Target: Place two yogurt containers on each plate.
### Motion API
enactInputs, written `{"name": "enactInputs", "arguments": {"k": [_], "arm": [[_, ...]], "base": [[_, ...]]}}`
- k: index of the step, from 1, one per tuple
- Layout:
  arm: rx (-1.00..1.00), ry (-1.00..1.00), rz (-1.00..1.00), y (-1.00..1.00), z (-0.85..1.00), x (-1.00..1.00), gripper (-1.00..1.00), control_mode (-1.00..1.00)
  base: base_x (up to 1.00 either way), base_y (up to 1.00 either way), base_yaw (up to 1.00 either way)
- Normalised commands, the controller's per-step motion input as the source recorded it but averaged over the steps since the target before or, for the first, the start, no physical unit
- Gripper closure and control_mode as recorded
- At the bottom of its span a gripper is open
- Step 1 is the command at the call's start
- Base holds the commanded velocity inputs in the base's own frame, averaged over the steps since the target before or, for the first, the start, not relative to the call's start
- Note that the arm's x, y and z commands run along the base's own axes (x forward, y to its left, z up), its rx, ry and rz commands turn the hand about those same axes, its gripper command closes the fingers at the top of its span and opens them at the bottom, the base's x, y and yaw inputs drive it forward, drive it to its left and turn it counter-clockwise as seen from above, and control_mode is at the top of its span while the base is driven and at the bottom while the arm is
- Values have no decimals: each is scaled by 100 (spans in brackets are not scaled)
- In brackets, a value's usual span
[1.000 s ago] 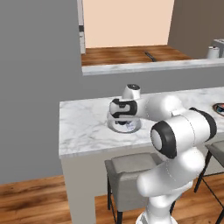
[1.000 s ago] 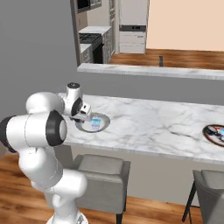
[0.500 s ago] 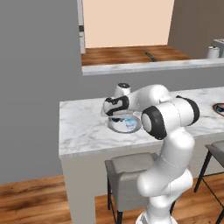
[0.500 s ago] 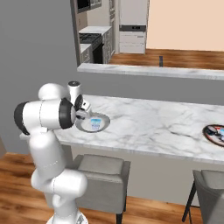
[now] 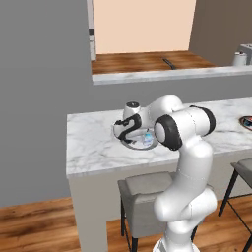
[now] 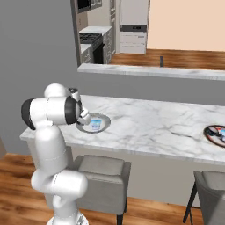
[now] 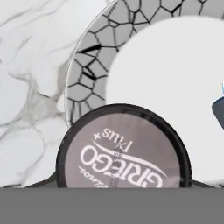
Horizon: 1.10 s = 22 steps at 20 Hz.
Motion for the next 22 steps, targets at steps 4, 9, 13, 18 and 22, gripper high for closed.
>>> {"name": "enactInputs", "arguments": {"k": [4, 9, 13, 18, 22], "arm": [[0, 1, -2, -6, -13, 2, 100, -100], [0, 2, 0, -3, -9, 9, 100, -100], [0, 3, 0, -1, -16, 18, 100, -100], [0, 3, 0, -1, -2, 8, -100, -100], [0, 1, 0, 0, 0, 0, -100, -100]], "base": [[0, 0, 0], [0, 0, 0], [0, 0, 0], [0, 0, 0], [0, 0, 0]]}}
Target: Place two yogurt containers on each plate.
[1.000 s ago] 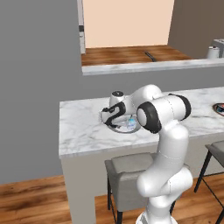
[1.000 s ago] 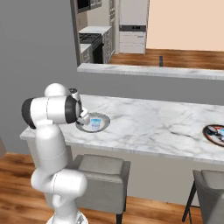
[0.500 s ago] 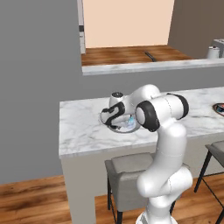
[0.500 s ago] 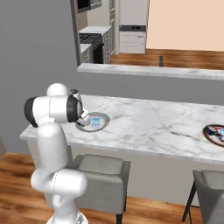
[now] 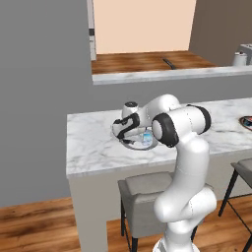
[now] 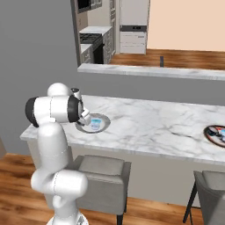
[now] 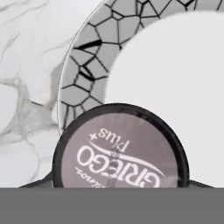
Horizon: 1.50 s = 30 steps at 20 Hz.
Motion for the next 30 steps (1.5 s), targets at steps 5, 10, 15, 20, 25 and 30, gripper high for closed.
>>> {"name": "enactInputs", "arguments": {"k": [5, 10, 15, 20, 25, 30], "arm": [[0, 0, 0, -12, 3, 0, -100, -100], [0, 0, -3, -35, 20, -4, -100, -100], [0, 0, 0, -22, 47, -31, -100, -100], [0, 0, 0, 0, 49, -45, -100, -100], [0, 1, 1, -10, 47, -76, -100, -100], [0, 2, 11, -37, 41, -100, -100, -100]], "base": [[0, 0, 0], [0, 0, 0], [0, 0, 0], [0, 0, 0], [0, 0, 0], [0, 0, 0]]}}
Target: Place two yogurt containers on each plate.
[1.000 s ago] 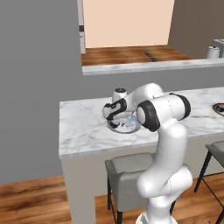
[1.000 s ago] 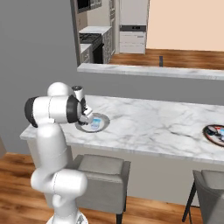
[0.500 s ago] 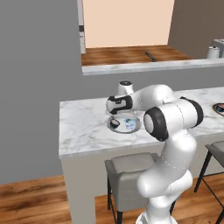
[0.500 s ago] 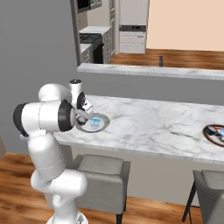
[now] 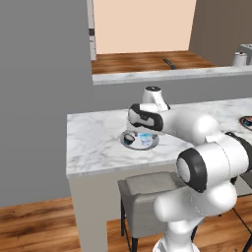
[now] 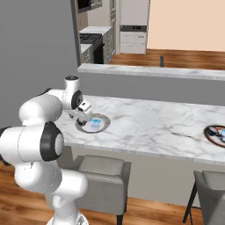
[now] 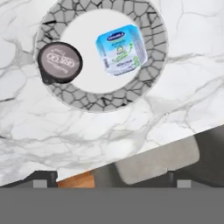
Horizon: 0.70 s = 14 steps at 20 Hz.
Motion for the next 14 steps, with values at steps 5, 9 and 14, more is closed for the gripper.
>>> {"name": "enactInputs", "arguments": {"k": [5, 9, 14], "arm": [[0, 6, 9, -27, 56, -91, -100, -100], [0, 6, 7, -26, 61, -79, -100, -100], [0, 1, 10, -31, 39, -77, -100, -100]], "base": [[0, 0, 0], [0, 0, 0], [0, 0, 0]]}}
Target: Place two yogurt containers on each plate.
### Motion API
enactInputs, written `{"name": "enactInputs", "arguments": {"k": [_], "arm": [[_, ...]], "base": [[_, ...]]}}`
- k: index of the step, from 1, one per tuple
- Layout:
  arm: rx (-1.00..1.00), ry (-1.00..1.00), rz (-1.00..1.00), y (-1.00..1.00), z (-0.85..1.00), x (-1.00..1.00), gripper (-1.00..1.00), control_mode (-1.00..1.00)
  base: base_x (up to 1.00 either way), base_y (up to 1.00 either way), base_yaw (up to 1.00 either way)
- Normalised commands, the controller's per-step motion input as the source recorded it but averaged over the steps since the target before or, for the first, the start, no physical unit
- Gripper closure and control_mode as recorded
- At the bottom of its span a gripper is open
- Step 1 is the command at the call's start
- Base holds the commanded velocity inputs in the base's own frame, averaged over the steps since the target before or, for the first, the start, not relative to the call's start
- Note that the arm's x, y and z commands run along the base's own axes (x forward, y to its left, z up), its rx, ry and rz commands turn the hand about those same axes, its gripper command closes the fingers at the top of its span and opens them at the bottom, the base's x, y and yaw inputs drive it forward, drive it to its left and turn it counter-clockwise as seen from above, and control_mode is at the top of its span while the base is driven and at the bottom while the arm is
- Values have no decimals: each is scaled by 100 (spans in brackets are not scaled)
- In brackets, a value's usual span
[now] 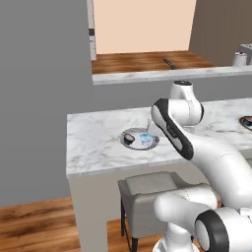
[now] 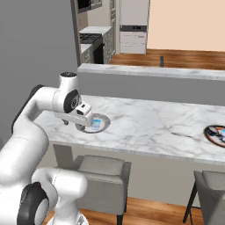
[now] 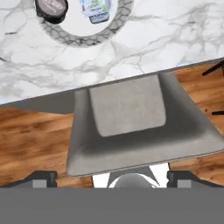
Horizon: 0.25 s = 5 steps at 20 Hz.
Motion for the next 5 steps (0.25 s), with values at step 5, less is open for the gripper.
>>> {"name": "enactInputs", "arguments": {"k": [5], "arm": [[0, -7, 15, -28, 14, -93, -100, -100]], "base": [[0, 0, 0]]}}
